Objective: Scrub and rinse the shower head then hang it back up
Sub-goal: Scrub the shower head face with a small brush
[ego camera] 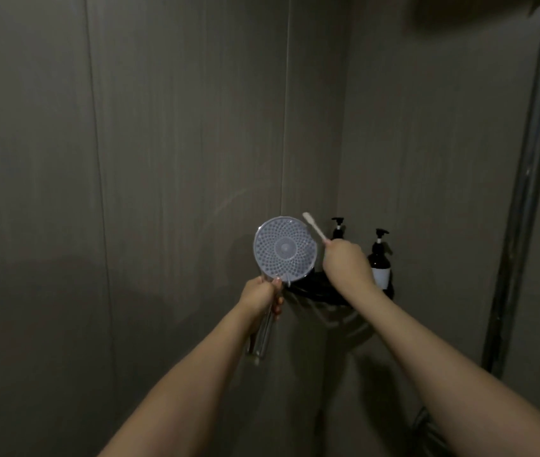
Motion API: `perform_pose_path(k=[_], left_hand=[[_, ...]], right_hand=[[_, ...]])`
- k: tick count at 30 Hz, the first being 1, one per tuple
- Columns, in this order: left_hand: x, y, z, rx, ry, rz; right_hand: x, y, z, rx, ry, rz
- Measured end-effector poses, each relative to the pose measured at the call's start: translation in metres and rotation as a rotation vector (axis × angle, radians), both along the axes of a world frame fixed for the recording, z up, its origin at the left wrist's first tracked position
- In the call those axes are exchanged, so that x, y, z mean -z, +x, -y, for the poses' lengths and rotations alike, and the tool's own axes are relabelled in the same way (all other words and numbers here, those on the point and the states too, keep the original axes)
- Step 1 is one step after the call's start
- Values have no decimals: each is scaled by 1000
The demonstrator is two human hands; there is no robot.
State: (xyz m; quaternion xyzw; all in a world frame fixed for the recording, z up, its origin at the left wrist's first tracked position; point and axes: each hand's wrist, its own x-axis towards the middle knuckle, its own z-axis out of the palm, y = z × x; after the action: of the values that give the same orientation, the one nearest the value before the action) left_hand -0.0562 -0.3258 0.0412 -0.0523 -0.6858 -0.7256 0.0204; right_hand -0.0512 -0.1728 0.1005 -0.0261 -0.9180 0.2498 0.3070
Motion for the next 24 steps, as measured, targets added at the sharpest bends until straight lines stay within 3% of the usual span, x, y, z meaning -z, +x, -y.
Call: perform_pose_path(k=[6,11,12,15,17,22,24], left_hand=[[-3,5,-9,10,-10,-23],[-5,8,-8,22,-7,-14],[-4,8,-8,20,-5,-9],[-5,8,-9,6,-10,-17],[-6,9,-11,-2,-10,-26],[-10,13,-8,-6,-19,-22],[-10,13,-8,-13,-6,-14]], right_hand=[[1,4,35,-172,92,-24],[-5,-1,-9,37,-164,50],[-7,0,-10,37,-117,35],[-3,6,14,-77,294,-44],[10,9,24,-165,417,-56],[2,7,-26,87,-27,117],[2,12,-26,60,74,51]])
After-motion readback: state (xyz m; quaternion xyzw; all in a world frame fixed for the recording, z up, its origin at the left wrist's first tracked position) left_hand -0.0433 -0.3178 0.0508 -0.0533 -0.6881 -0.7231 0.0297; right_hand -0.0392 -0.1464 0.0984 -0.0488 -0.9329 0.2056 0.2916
